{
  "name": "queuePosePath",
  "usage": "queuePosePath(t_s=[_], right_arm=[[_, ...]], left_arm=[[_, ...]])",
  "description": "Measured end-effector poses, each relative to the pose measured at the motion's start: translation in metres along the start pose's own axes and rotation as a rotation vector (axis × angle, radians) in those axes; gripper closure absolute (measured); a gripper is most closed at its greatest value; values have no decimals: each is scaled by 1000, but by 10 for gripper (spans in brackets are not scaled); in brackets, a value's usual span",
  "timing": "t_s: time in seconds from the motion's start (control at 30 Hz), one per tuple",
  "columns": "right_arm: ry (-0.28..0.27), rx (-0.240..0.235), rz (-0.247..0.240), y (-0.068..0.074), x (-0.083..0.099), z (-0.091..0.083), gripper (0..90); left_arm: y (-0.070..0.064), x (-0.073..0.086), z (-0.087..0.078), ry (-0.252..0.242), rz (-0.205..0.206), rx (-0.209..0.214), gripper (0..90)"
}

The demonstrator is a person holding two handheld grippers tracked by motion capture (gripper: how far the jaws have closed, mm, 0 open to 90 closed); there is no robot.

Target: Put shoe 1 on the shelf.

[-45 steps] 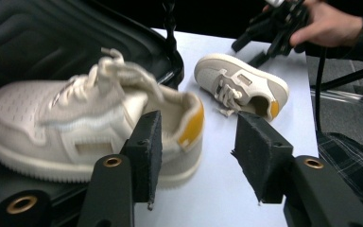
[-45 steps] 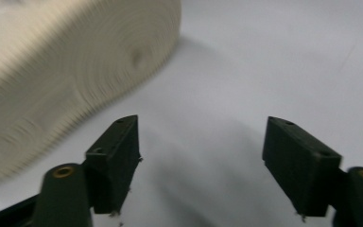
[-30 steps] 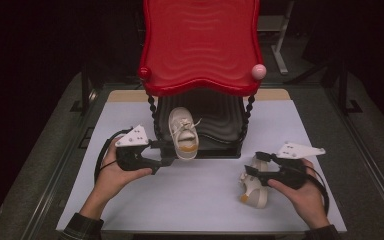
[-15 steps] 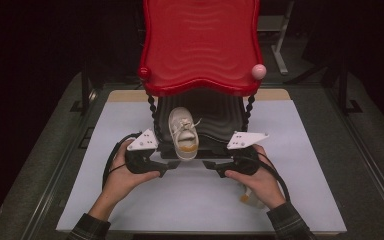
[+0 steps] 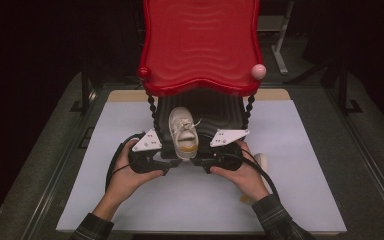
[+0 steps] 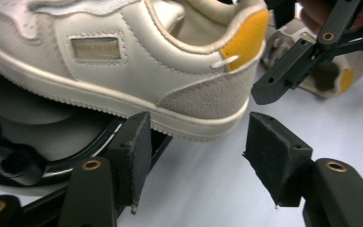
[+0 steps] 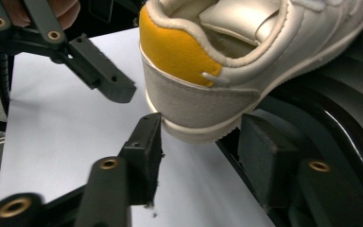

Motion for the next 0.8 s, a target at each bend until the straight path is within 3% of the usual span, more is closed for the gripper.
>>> queuePosePath(t_s=[0.27,0.8], right_arm=[[-24,32,13,-1,-8,4,531],[-41,121,27,-22,-30,10,569]], left_arm=[[7,-7,-6,-13,11,-43,511],[29,-24,-3,-42,-31,-152,601]])
Point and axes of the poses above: each handheld gripper's, and its own axes: z roughly forward along the jaws, x roughly out of its underside, y roughly to its left, the point moved 10 cm from there along z, roughly forward along the jaws, and after that the axes turned 7 degrees about x, right-handed, at the moved point
